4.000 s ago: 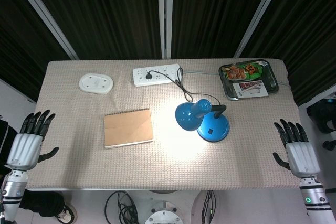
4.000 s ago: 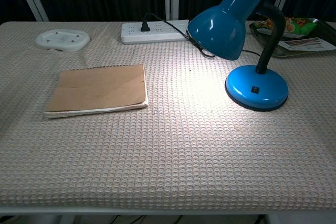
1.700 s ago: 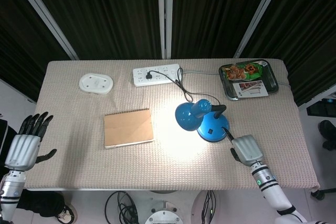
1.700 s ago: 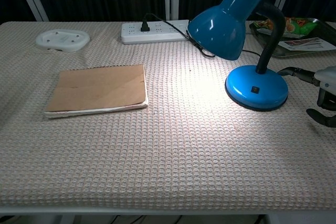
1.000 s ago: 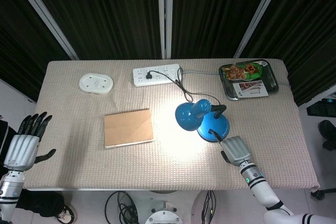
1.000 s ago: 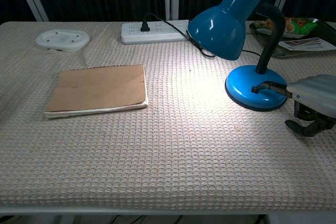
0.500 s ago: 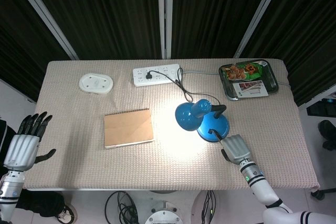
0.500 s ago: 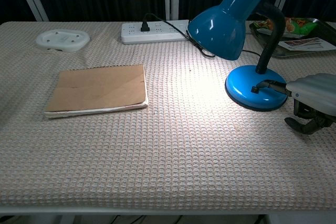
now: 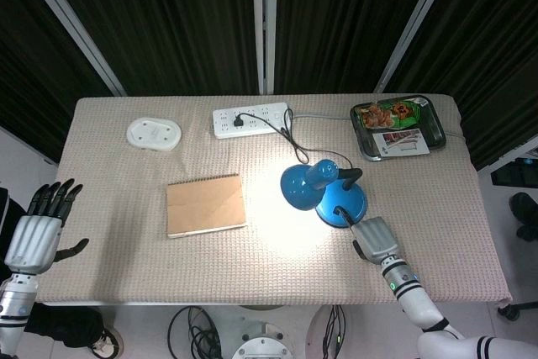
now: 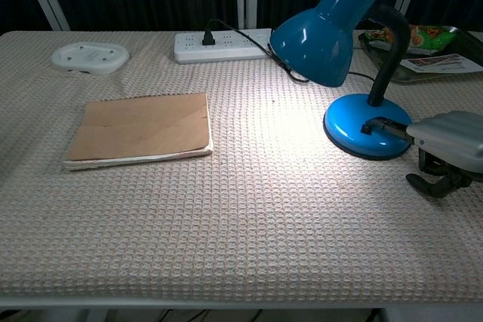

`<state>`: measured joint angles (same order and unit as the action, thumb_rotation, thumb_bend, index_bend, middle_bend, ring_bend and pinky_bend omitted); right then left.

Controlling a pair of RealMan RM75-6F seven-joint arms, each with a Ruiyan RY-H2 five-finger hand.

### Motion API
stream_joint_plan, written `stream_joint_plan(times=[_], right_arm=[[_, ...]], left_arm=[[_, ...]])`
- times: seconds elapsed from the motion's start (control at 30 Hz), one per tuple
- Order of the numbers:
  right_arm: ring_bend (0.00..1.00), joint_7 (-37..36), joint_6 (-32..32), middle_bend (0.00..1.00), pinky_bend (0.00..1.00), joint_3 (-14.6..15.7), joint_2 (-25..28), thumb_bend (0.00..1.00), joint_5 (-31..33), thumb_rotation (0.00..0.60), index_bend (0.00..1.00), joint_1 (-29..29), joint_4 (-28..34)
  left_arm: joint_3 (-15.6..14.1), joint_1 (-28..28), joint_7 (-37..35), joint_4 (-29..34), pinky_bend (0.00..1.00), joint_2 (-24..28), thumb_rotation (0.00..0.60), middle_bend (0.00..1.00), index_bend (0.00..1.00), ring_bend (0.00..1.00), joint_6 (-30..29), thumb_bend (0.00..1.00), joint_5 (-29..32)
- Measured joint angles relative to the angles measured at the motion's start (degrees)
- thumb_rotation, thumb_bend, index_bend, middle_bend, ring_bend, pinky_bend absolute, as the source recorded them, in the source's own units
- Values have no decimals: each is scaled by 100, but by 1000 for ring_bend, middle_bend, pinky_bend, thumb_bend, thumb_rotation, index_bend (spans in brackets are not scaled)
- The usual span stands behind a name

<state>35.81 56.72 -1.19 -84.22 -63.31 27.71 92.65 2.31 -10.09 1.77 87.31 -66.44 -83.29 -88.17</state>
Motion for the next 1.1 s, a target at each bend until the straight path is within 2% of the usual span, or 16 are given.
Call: stream_joint_plan(times=[0.23, 0.4, 0.7, 0.87, 0.9, 0.97, 1.0, 1.03, 1.07, 1.1], right_arm=[[939, 175, -24, 1000, 899, 24, -13, 460, 244, 600, 0, 98, 24], [939, 106, 128, 1000, 899, 16, 49, 459, 150, 600, 0, 88, 124], [936, -536, 1088, 1000, 899, 103, 634, 456, -757, 600, 0, -328, 524], [860, -1291, 1719, 972, 841, 294, 1144, 402, -1385, 600, 0, -757, 612], [815, -1450, 1828, 924, 811, 318, 1226, 381, -1469, 600, 0, -831, 603], [677, -1823, 2133, 755, 722, 349, 1389, 348, -1644, 600, 0, -1014, 535], [544, -1967, 2284, 605, 649, 353, 1442, 316, -1708, 600, 0, -1099, 481], [369, -2136, 2485, 417, 558, 361, 1511, 268, -1784, 600, 0, -1225, 383], [246, -2237, 2617, 284, 488, 370, 1557, 236, -1822, 600, 0, -1325, 299], [99, -2306, 2716, 123, 373, 380, 1595, 187, -1838, 600, 0, -1410, 222]], left_arm=[[0, 0, -18, 16, 0, 22, 600, 0, 0, 0, -20, 148, -25], [7, 1, -7, 46, 0, 47, 600, 0, 0, 0, -37, 148, -34], [5, 0, 36, 82, 0, 37, 600, 0, 0, 0, -63, 148, -67], [-4, 8, 44, 117, 0, 38, 600, 0, 0, 0, -95, 147, -106], [-6, 10, 44, 121, 0, 40, 600, 0, 0, 0, -102, 147, -112], [-10, 20, 28, 127, 0, 40, 600, 0, 0, 0, -126, 147, -127], [-13, 28, 11, 125, 0, 38, 600, 0, 0, 0, -144, 147, -133], [-19, 43, -10, 117, 0, 33, 600, 0, 0, 0, -163, 147, -137], [-25, 54, -23, 111, 0, 31, 600, 0, 0, 0, -170, 147, -138], [-30, 61, -29, 107, 0, 32, 600, 0, 0, 0, -174, 147, -139]])
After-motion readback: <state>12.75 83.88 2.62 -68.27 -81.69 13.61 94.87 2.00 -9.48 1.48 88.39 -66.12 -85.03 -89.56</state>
